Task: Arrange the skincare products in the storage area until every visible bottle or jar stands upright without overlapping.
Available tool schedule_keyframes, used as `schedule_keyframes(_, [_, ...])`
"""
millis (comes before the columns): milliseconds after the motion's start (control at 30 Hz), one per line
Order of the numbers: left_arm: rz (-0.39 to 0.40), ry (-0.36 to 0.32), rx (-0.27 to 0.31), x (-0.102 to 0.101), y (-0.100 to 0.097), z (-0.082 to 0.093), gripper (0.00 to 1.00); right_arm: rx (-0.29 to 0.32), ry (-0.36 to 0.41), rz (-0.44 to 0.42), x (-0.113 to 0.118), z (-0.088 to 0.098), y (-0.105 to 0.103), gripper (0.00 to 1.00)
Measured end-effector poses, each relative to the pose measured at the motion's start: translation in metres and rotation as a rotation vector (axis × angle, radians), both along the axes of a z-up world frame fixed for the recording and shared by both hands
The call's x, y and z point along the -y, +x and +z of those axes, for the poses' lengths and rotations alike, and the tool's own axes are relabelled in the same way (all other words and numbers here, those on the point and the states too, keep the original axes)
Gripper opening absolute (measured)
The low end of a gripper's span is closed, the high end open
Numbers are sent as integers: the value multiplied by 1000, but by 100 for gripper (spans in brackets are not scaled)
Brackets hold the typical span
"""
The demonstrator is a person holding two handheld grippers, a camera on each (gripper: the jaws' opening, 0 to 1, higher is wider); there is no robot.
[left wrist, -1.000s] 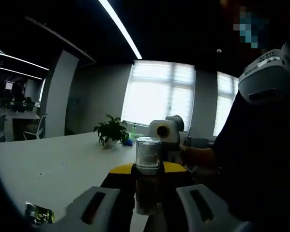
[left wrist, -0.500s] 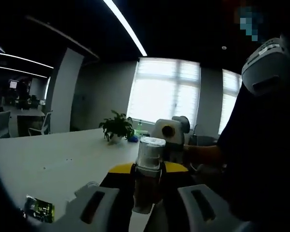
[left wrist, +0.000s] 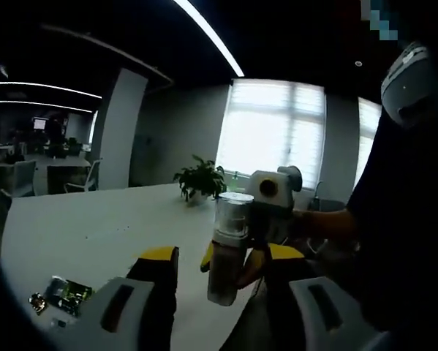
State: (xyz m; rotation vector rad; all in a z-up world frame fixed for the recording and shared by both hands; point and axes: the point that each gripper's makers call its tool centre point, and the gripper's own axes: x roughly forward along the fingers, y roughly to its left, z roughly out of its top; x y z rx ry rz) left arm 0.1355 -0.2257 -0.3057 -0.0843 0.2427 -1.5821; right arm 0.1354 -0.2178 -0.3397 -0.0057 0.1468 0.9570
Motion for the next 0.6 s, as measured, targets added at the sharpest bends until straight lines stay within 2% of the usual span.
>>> schedule_keyframes(133, [64,19,2,-6,9,-12,59,-6,-9,-7,1,-11,5,10])
schedule_keyframes(200, [107,37,19,-9,13,-20,72,-12,-11,-11,2,-16,7,10])
schedule_keyframes(267, [124,54,12,-11,13,-27,81,-19,-13,-14,3,-22,9,10])
schedule_keyframes(433, [138,82,11,-14,10,-38,85,-21,-10,-11,3,-32,11,10])
schedule_keyframes(600, [160,114,58,-20,17,-51,96,-26,-17,-27,6,-45,17,10])
